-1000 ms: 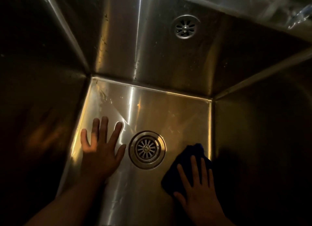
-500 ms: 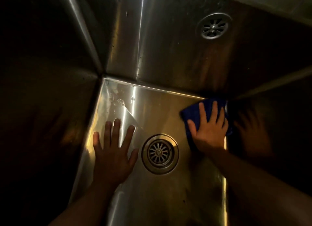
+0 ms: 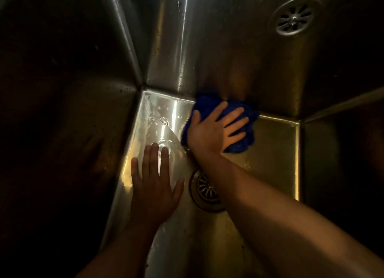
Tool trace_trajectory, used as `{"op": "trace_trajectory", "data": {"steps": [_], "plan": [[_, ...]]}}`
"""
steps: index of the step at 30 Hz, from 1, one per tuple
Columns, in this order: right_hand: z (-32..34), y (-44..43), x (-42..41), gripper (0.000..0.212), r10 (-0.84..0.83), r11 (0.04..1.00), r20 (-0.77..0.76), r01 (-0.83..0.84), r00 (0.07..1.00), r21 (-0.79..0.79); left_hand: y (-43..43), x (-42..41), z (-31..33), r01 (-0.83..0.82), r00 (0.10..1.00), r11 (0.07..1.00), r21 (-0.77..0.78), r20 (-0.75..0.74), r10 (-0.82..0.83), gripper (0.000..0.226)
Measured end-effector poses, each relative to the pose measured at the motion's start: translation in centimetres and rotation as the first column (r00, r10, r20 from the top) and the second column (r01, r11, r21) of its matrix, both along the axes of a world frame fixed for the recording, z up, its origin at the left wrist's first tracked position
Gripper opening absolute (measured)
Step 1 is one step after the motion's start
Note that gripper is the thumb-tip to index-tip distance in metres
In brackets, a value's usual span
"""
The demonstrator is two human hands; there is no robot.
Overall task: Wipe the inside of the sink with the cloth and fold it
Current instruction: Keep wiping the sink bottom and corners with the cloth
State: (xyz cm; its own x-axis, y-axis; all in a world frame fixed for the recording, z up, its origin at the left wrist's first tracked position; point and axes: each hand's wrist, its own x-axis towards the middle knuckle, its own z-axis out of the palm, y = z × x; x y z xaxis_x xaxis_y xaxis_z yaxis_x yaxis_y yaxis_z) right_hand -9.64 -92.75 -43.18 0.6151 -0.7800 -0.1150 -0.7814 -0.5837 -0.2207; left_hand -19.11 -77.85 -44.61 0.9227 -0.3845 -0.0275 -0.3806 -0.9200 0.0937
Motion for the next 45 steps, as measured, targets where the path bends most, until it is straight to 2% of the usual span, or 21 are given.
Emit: {"op": "trace_trajectory", "data": {"steps": [2, 5, 8, 11, 13, 14, 16, 18, 19, 21, 23, 27, 30, 33, 36, 38, 40, 42, 44, 45], "plan": [[0.3, 2.8, 1.1, 0.087, 0.073, 0.996, 0.001, -0.073, 0.997, 0.05, 0.0, 0.0, 0.4, -0.013, 1.0, 0.998, -0.06, -0.011, 0.012, 0.08], [0.9, 7.0, 2.4, 0.086, 0.259, 0.946, -0.008, -0.252, 0.966, 0.203, 0.1, 0.2, 1.3, -0.159, 0.987, 0.941, -0.299, -0.072, 0.144, 0.068], [2.5, 9.8, 3.4, 0.077, 0.451, 0.784, 0.006, -0.4, 0.892, 0.474, 0.2, 0.5, 3.2, -0.341, 0.94, 0.858, -0.384, -0.136, 0.313, 0.065], [4.7, 7.8, 2.3, 0.061, 0.461, 0.653, 0.15, -0.449, 0.874, 0.61, -0.1, 1.6, 5.0, -0.369, 0.924, 0.78, -0.506, -0.105, 0.369, 0.062], [6.2, 4.9, -0.7, 0.051, 0.351, 0.649, 0.366, -0.506, 0.862, 0.569, -0.7, 3.1, 5.9, -0.319, 0.943, 0.818, -0.479, -0.074, 0.324, 0.064], [6.8, 3.3, -2.8, 0.046, 0.269, 0.687, 0.435, -0.488, 0.859, 0.538, -1.2, 4.2, 6.2, -0.29, 0.955, 0.856, -0.428, -0.072, 0.287, 0.065], [7.1, 0.1, -7.0, 0.039, 0.136, 0.776, 0.44, -0.371, 0.888, 0.509, -2.3, 6.9, 6.3, -0.223, 0.972, 0.941, -0.256, -0.13, 0.195, 0.067], [6.9, -3.0, -10.5, 0.039, 0.089, 0.833, 0.376, -0.275, 0.923, 0.48, -3.6, 10.1, 5.7, -0.184, 0.964, 0.977, -0.111, -0.214, 0.158, 0.065], [6.7, -4.5, -11.7, 0.04, 0.106, 0.877, 0.352, -0.255, 0.93, 0.408, -4.2, 11.3, 5.3, -0.172, 0.958, 0.984, -0.053, -0.242, 0.155, 0.063], [6.2, -7.3, -13.3, 0.048, 0.211, 0.95, 0.303, -0.267, 0.929, 0.159, -4.7, 12.7, 4.4, -0.104, 0.963, 0.994, 0.038, -0.245, 0.111, 0.063], [5.2, -9.6, -14.7, 0.058, 0.315, 0.948, 0.178, -0.318, 0.932, -0.014, -4.3, 12.9, 3.6, -0.03, 0.98, 0.996, 0.082, -0.194, 0.045, 0.063], [2.3, -11.6, -17.4, 0.061, 0.401, 0.907, -0.146, -0.415, 0.904, -0.077, -2.3, 12.4, 3.0, 0.125, 0.988, 0.986, 0.111, -0.107, -0.114, 0.06], [1.1, -11.7, -17.9, 0.058, 0.41, 0.893, -0.174, -0.433, 0.895, -0.124, -0.8, 10.9, 3.6, 0.246, 0.968, 0.965, 0.092, -0.08, -0.239, 0.056], [0.9, -11.9, -18.0, 0.059, 0.411, 0.891, -0.171, -0.434, 0.895, -0.131, 0.2, 8.8, 4.5, 0.335, 0.938, 0.931, 0.146, -0.141, -0.315, 0.059], [0.9, -11.9, -17.9, 0.06, 0.405, 0.9, -0.16, -0.424, 0.9, -0.104, 1.3, 6.3, 5.1, 0.467, 0.872, 0.864, 0.187, -0.257, -0.416, 0.061], [0.9, -11.9, -18.0, 0.061, 0.407, 0.902, -0.169, -0.424, 0.897, -0.079, 2.1, 4.6, 6.1, 0.592, 0.792, 0.783, 0.188, -0.311, -0.525, 0.06], [0.8, -12.0, -18.1, 0.061, 0.407, 0.902, -0.172, -0.424, 0.897, -0.075, 2.8, 2.7, 7.0, 0.714, 0.69, 0.671, 0.197, -0.357, -0.629, 0.059], [0.9, -12.0, -18.1, 0.061, 0.404, 0.905, -0.164, -0.419, 0.9, -0.071, 3.9, 0.4, 6.2, 0.833, 0.536, 0.539, 0.127, -0.429, -0.728, 0.059], [0.9, -12.0, -18.2, 0.061, 0.4, 0.907, -0.163, -0.414, 0.902, -0.069, 5.1, -1.8, 5.7, 0.882, 0.408, 0.47, 0.048, -0.578, -0.707, 0.055], [1.0, -12.0, -18.1, 0.061, 0.398, 0.908, -0.168, -0.413, 0.902, -0.068, 5.5, -2.6, 5.8, 0.896, 0.355, 0.444, -0.002, -0.597, -0.719, 0.053]]}}
